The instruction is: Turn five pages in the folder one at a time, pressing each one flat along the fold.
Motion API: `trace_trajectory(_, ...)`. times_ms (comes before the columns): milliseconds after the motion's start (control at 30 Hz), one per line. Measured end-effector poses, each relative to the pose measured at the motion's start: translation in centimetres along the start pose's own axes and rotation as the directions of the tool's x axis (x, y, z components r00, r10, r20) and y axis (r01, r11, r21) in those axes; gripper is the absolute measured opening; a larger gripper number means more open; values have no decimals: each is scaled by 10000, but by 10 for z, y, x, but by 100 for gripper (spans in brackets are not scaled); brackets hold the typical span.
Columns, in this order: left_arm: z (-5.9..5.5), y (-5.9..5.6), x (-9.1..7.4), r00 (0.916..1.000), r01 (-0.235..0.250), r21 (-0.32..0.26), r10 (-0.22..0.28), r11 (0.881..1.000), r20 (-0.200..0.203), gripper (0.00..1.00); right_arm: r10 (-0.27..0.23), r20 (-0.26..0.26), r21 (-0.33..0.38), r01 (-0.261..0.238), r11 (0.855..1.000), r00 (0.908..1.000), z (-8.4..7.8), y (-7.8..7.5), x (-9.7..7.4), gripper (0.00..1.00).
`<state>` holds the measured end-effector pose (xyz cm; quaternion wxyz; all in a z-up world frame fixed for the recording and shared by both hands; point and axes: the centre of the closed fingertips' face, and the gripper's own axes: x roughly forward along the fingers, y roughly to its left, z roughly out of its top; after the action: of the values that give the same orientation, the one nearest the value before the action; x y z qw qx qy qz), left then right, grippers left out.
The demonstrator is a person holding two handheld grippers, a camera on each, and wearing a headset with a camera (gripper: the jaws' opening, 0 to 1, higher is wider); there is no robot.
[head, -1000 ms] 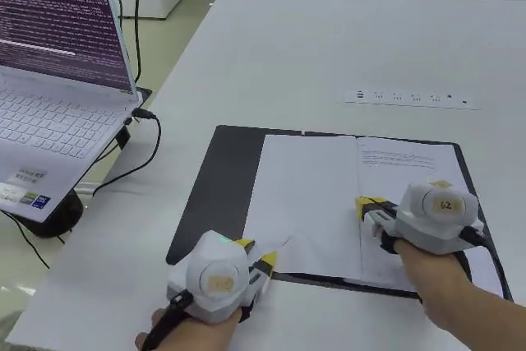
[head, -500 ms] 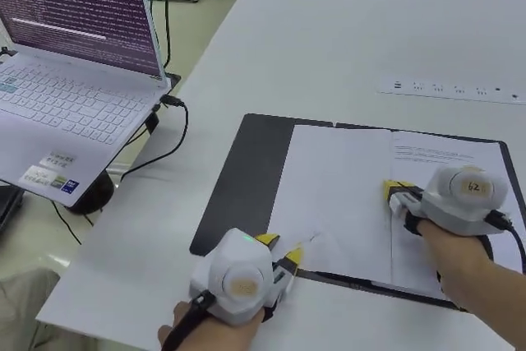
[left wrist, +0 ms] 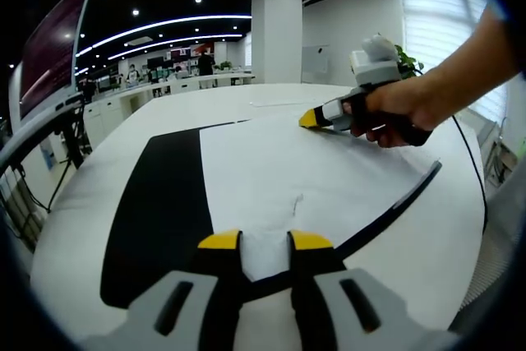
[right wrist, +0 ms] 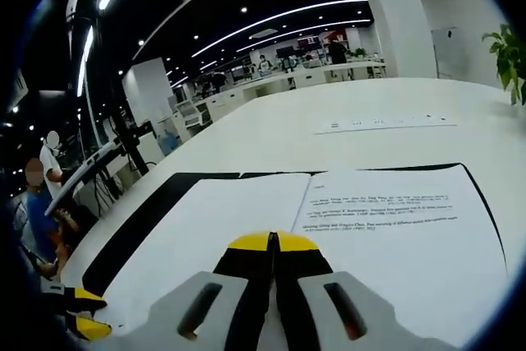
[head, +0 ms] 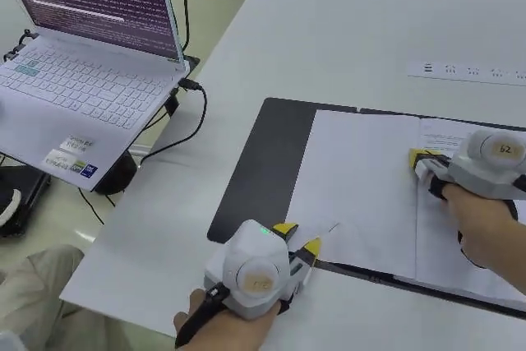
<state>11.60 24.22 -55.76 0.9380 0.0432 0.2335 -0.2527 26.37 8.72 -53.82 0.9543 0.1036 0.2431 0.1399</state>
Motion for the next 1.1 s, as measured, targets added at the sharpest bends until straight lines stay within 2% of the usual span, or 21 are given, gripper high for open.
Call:
trace_trajectory(400, 0, 0, 0, 10000, -7, 3, 7, 10000, 39, 20, -200, 37, -183, 200, 9996, 9998, 20, -16, 30, 0)
trace_trajectory(467, 1, -1, -1, 10000, -9, -4, 9, 10000, 43, 20, -263, 0, 86, 263, 9996, 9997, 26, -19, 35, 0)
trace_trajectory(667, 1, 0, -1, 10000, -17, -24, 17, 10000, 68, 20, -326, -129, 23, 326, 9995, 9994, 33, -33, 49, 0)
trace_trajectory(833, 1, 0, -1, 10000, -23, -25, 23, 10000, 43, 20, -289, -175, 193, 292, 9994, 9994, 36, -32, 47, 0)
trace_trajectory(900, 1, 0, -1, 10000, -27, -40, 28, 10000, 40, 20, -224, -213, 468, 234, 9986, 9995, 36, -31, 45, 0)
trace_trajectory(933, 1, 0, -1, 10000, -31, -40, 32, 10000, 42, 20, -179, -228, 613, 193, 9979, 9996, 37, -38, 52, 0)
trace_trajectory(1100, 1, 0, -1, 10000, -42, -58, 42, 10000, 48, 20, 50, -355, 787, -22, 9969, 9994, 34, -39, 52, 0)
